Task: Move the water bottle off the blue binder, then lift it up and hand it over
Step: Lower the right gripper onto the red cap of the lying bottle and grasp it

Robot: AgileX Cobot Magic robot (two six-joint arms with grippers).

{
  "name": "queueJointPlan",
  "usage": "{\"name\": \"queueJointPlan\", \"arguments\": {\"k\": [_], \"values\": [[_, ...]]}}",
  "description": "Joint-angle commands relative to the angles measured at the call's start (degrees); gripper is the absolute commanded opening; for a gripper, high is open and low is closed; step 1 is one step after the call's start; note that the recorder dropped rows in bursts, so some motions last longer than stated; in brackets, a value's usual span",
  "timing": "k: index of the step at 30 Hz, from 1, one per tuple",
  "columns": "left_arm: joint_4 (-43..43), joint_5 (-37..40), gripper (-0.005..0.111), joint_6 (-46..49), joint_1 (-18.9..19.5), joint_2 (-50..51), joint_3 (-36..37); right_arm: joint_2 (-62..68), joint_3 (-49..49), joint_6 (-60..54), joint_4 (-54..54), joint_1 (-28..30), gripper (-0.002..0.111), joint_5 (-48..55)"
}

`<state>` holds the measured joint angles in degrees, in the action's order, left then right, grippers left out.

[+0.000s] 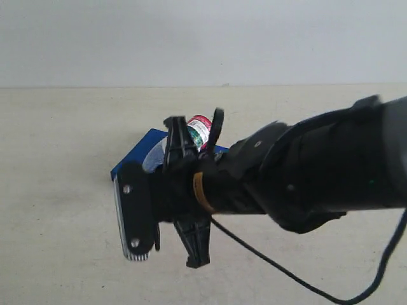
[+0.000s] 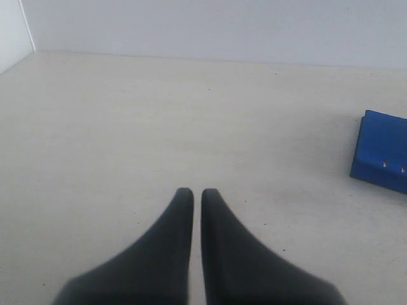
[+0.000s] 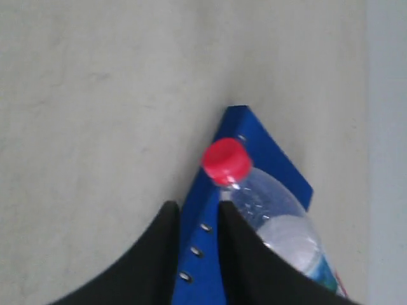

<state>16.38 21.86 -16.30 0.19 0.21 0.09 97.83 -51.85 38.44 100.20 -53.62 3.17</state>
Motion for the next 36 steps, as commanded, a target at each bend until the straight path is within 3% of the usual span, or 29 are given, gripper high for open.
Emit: {"name": "queueJointPlan", "arguments": {"k": [1,4,12,20,29,36], "values": [[-0.1,-0.9,0.004,0.1,-0.2,-0.2,-0.1,4.7,-0.2,-5.0,-0.3,-1.0,0.049,0.7],[-0.1,-0.9,0.004,0.1,-0.2,-0.2,-0.1,6.2,-0.2,-5.0,-0.3,-1.0,0.064,1.4],[-0.1,-0.9,0.004,0.1,-0.2,-0.2,-0.1,6.9,-1.6,-4.9,-0.3,-1.0,0.063,2.0],[-0.1,-0.9,0.004,0.1,-0.2,-0.2,-0.1,7.6,-10.7,-10.0,-0.3,-1.0,0.063,2.0],[-0.1,-0.9,0.004,0.1,-0.2,-0.2,-0.1,15.4,-15.3,-11.9,-0.3,-1.0,0.063,3.9],[-0.1,-0.9,0.004,0.1,-0.2,-0.2,-0.1,19.4,-15.7,-14.1,-0.3,-0.8,0.063,11.0]]}}
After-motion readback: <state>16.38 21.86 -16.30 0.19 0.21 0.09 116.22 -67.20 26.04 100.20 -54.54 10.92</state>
